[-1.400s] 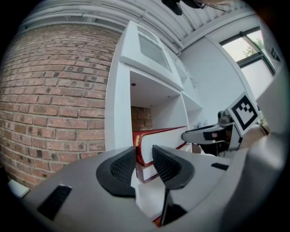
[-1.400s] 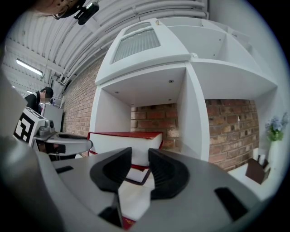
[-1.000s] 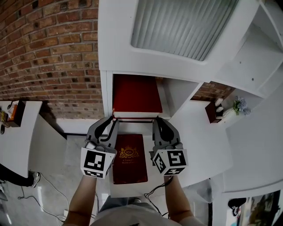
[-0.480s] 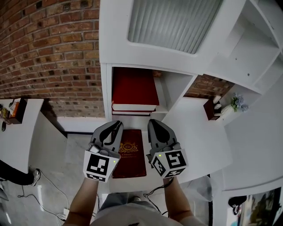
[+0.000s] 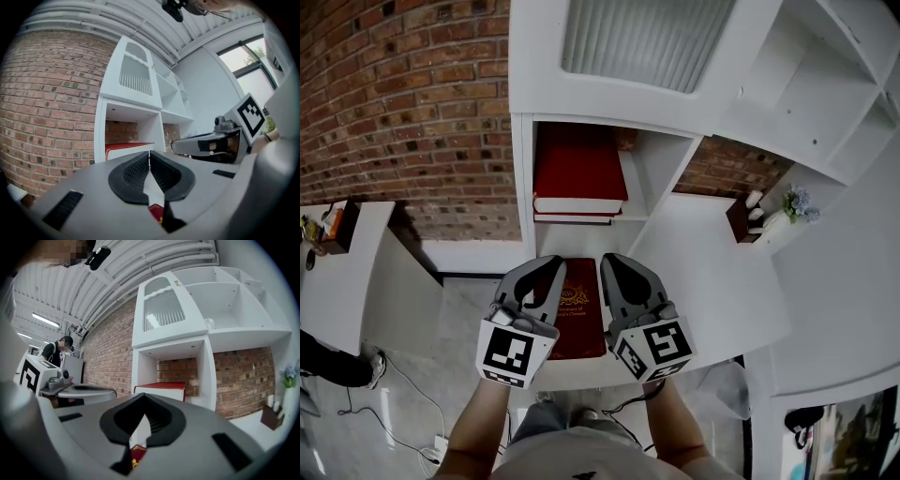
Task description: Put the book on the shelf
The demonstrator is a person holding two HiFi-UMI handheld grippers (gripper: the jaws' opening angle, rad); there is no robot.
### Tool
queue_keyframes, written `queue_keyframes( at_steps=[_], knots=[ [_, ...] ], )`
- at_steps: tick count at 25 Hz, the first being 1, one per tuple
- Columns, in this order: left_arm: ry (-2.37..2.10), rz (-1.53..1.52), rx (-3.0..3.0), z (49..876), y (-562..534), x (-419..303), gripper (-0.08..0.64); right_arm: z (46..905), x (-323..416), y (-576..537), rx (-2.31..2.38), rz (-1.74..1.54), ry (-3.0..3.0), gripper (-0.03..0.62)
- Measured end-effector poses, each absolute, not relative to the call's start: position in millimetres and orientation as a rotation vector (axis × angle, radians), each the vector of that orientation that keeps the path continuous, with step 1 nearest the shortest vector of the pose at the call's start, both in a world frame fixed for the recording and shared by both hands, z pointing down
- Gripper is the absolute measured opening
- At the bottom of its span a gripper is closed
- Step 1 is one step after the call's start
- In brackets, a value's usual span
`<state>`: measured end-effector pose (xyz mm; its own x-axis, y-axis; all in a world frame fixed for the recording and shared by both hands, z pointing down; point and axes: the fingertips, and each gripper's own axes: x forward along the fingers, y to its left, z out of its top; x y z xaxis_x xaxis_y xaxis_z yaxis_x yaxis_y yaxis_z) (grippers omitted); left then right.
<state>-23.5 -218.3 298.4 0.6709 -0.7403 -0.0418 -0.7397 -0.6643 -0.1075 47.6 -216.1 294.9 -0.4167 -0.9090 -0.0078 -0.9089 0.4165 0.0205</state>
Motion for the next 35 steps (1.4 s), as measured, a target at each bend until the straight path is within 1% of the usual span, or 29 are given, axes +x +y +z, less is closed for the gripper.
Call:
queue_keyframes(
  at_steps=[21,35],
  knots=[
    [1.196,0.009,-2.781,286.0,-121.8,-2.6,0.014,282.3,39.9,-126.1,1.588,-0.087,-2.719,0.009],
    [1.238,-0.001,-2.795,293.6,-89.6,2.8,0.012,289.8,42.3,-94.7,1.541,-0.056,-2.75,0.009]
  ],
)
